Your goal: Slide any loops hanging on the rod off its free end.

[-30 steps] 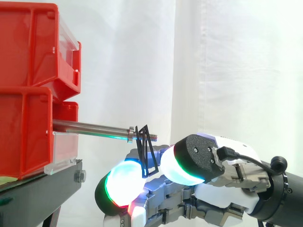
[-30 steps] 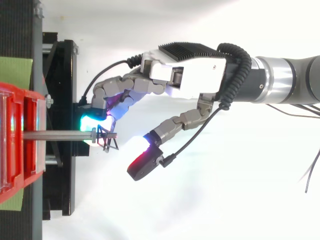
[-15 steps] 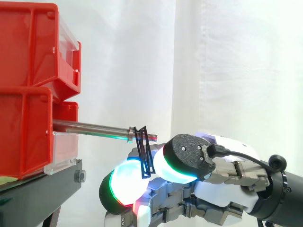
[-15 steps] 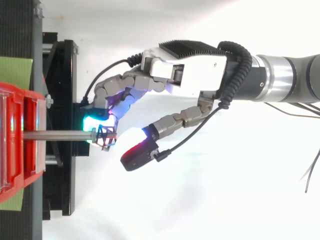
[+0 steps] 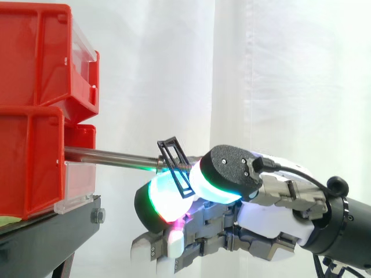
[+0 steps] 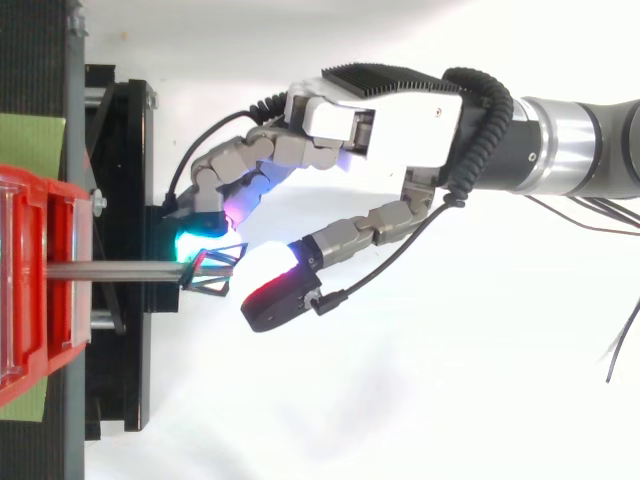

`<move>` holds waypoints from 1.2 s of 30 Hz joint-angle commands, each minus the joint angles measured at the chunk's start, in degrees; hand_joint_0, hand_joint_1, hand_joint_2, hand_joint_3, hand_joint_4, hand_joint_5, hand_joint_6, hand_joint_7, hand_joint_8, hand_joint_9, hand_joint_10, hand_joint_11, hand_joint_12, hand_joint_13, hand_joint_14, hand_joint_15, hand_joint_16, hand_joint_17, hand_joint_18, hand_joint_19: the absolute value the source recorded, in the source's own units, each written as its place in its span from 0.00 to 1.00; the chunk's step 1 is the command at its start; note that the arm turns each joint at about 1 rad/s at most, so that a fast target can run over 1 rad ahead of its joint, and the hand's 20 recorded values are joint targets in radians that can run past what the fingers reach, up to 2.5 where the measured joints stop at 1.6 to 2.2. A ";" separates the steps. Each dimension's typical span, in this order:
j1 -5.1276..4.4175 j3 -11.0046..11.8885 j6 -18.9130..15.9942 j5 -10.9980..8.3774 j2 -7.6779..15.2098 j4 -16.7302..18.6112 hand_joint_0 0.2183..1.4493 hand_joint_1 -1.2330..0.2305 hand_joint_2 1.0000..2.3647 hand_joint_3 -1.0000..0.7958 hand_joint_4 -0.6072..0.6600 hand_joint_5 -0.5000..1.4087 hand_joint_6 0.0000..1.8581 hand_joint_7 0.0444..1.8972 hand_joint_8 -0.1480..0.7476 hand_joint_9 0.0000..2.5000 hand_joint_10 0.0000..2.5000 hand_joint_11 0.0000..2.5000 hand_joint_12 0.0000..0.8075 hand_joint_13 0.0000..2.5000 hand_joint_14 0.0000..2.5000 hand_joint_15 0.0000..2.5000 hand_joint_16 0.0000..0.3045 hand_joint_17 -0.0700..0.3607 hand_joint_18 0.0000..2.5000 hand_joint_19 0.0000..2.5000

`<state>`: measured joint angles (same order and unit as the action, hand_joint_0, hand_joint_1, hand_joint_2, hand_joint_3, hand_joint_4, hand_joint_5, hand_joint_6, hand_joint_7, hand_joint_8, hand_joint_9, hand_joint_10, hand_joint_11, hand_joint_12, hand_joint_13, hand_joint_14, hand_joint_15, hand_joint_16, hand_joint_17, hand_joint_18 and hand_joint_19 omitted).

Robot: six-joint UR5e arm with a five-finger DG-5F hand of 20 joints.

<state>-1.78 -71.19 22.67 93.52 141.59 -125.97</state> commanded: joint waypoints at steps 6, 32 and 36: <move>0.28 0.00 -0.17 0.09 -0.17 -0.86 0.31 0.37 0.01 0.53 0.52 0.16 0.49 0.62 0.54 0.34 0.00 0.22 0.47 0.29 0.00 0.08 0.21 0.50 0.31 0.12; 1.78 -0.09 0.35 2.81 -4.92 -21.95 0.31 0.37 0.01 0.52 0.53 0.16 0.48 0.62 0.54 0.34 0.00 0.22 0.47 0.29 0.00 0.08 0.21 0.50 0.31 0.12; 1.87 -0.09 0.44 2.81 -6.06 -24.41 0.31 0.37 0.01 0.52 0.53 0.16 0.48 0.63 0.55 0.34 0.01 0.22 0.47 0.29 0.00 0.08 0.21 0.50 0.31 0.12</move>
<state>0.02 -71.28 23.06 96.32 136.27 -148.51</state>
